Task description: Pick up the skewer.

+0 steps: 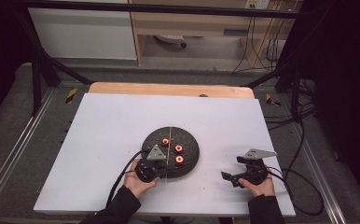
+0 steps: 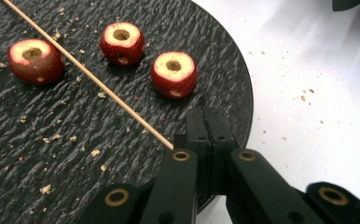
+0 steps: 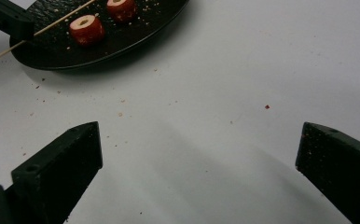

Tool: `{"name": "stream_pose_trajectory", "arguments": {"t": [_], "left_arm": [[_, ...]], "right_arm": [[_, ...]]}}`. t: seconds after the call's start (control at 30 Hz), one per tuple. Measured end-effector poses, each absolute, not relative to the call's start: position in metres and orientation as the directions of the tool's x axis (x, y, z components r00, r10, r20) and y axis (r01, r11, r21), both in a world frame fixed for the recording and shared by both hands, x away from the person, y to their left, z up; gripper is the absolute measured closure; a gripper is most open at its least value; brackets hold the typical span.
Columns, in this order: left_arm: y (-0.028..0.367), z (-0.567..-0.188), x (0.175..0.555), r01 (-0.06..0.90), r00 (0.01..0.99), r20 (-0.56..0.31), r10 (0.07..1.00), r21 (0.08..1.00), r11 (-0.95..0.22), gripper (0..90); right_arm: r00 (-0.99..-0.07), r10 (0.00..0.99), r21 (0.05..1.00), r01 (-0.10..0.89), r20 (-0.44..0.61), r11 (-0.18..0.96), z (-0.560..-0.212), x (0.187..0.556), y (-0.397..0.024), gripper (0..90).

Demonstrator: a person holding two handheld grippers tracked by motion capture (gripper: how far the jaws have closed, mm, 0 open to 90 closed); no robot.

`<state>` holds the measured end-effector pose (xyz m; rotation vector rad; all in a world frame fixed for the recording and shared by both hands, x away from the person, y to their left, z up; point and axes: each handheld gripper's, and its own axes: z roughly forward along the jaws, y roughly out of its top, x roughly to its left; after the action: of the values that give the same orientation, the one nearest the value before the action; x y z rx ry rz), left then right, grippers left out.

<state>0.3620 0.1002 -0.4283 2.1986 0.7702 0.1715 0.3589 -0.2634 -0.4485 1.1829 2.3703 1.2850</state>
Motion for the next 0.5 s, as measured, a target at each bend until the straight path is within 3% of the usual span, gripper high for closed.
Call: {"name": "stream_pose_trajectory", "arguments": {"t": [0.5], "left_arm": [[0.124,-0.429,0.362,0.493,0.783,-0.096,0.615,0.698,-0.519,89.7]], "right_arm": [[-0.66,0.727,0.775,0.555,0.187,0.304,-0.449,0.359,-0.263,1.3]]}}
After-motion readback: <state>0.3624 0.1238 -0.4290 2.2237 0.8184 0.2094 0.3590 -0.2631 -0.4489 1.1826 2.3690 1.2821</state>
